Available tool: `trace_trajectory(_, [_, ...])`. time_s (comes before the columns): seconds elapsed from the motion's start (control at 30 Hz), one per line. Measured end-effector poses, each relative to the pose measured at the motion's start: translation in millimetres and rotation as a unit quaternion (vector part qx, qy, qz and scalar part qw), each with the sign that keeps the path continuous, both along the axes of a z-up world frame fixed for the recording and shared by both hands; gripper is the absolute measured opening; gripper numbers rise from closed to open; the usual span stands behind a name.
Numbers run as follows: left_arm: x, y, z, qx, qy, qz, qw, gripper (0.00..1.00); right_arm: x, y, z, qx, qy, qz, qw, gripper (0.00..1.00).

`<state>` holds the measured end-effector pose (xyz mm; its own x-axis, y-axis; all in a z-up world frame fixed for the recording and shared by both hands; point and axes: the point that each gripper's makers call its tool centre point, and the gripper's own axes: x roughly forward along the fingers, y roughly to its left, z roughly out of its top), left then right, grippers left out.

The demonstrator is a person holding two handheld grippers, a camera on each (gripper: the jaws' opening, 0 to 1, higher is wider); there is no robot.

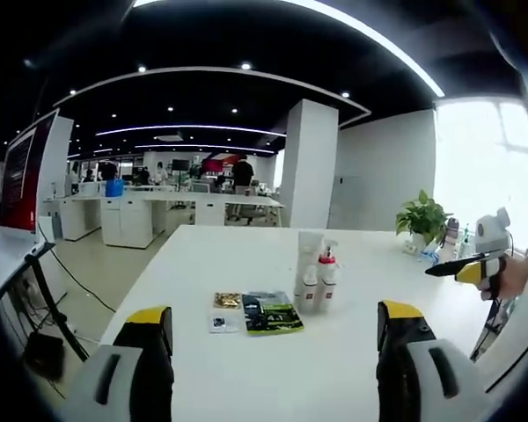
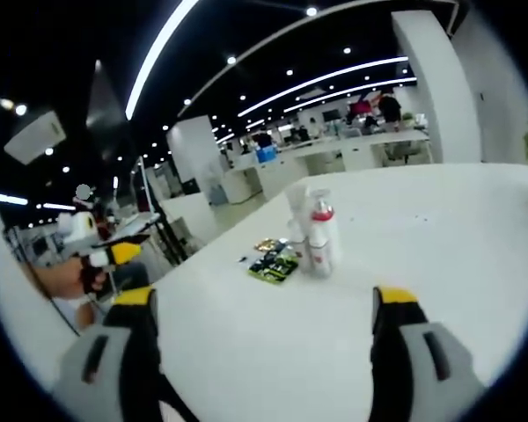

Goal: Arrange the skincare products in the storage area until every visible bottle or jar stands upright without overlapping.

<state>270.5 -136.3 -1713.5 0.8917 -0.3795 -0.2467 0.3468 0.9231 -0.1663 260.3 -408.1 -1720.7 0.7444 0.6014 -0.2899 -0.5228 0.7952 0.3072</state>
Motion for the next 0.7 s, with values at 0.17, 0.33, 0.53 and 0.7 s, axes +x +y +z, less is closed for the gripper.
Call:
trace_trajectory(0.17, [1.8,-1,2.3,0.000,-0.003,-0.002,1.0000,1.00,1,-1,-3.4,-0.002,0.003,0.002,1.0000,0.99])
trace_trajectory(0.33, [2.8,-2,2.3,0.002,-0.004,-0.002,1.0000,1.00,1,-4,-0.7,0.005,-0.002,-0.005,1.0000,0.99])
trace_trajectory(0.53, [5.1,-7,0.6,0.007,-0.005,-0.007,0.9999,1.00,0,-9,-1.1,0.003,-0.005,-0.012,0.9999,0.99])
trace_trajectory(0.7, [7.4,-9,-1.1,0.008,-0.010,-0.007,0.9999,1.00,1,-14,-1.7,-0.002,-0.008,-0.021,0.9997,0.99])
